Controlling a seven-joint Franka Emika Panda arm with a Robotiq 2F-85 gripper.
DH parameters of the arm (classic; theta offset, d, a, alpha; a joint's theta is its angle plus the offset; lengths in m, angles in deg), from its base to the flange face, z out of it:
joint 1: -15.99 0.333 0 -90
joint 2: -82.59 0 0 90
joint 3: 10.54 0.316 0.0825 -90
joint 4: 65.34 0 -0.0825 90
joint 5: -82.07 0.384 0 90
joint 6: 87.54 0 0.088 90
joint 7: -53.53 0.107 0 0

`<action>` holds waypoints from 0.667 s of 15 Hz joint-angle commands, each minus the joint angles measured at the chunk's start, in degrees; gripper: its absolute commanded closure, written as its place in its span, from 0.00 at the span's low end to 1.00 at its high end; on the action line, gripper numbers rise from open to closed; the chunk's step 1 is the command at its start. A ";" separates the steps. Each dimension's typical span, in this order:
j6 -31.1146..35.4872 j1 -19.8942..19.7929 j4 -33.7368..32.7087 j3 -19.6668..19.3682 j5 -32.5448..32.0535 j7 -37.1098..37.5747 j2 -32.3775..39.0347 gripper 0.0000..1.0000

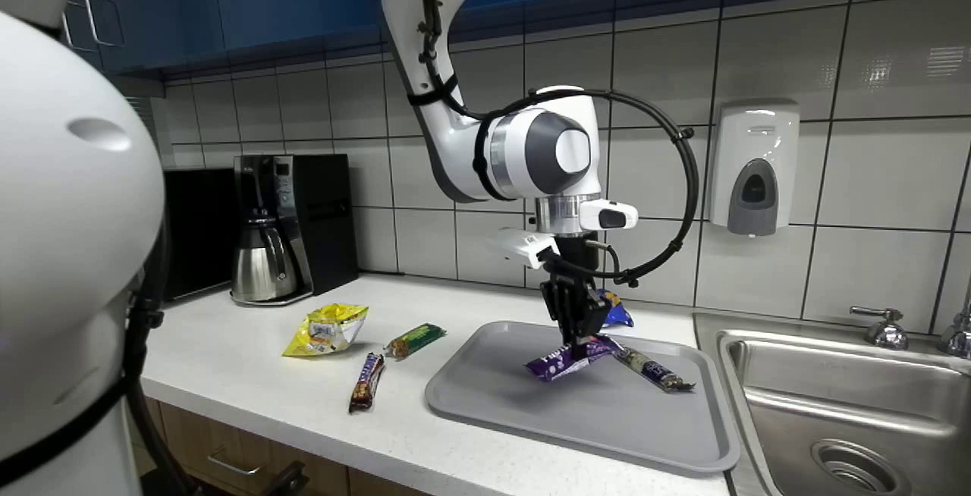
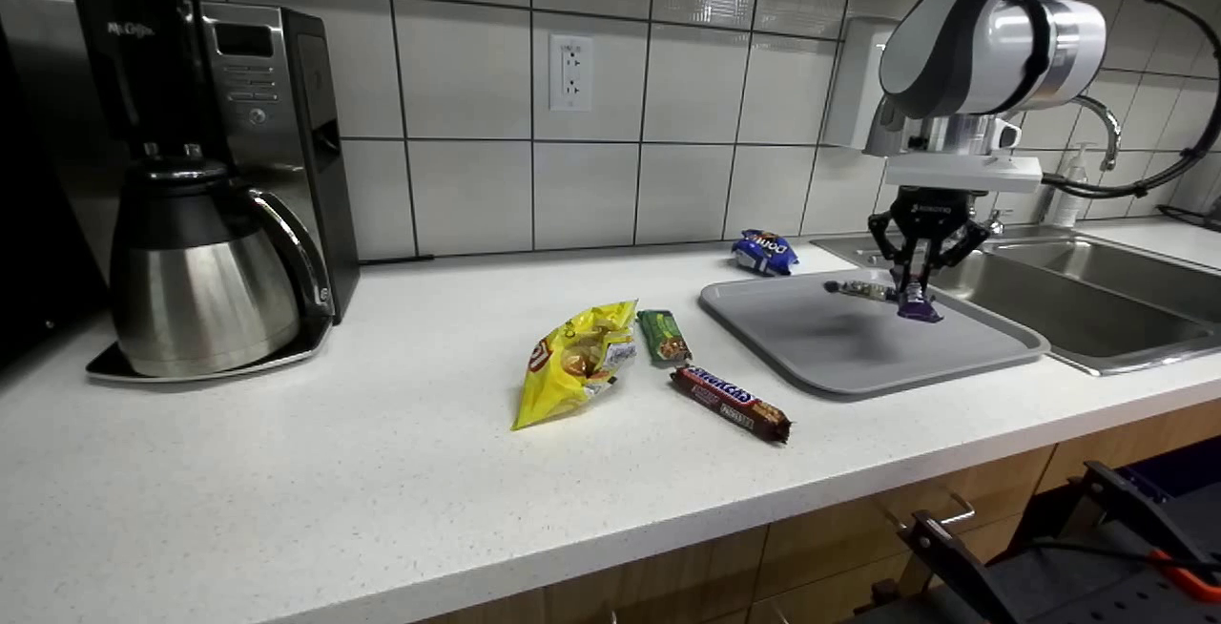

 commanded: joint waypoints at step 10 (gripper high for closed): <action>1.80 -3.70 12.79 -1.76 -8.59 3.34 -11.78 0.95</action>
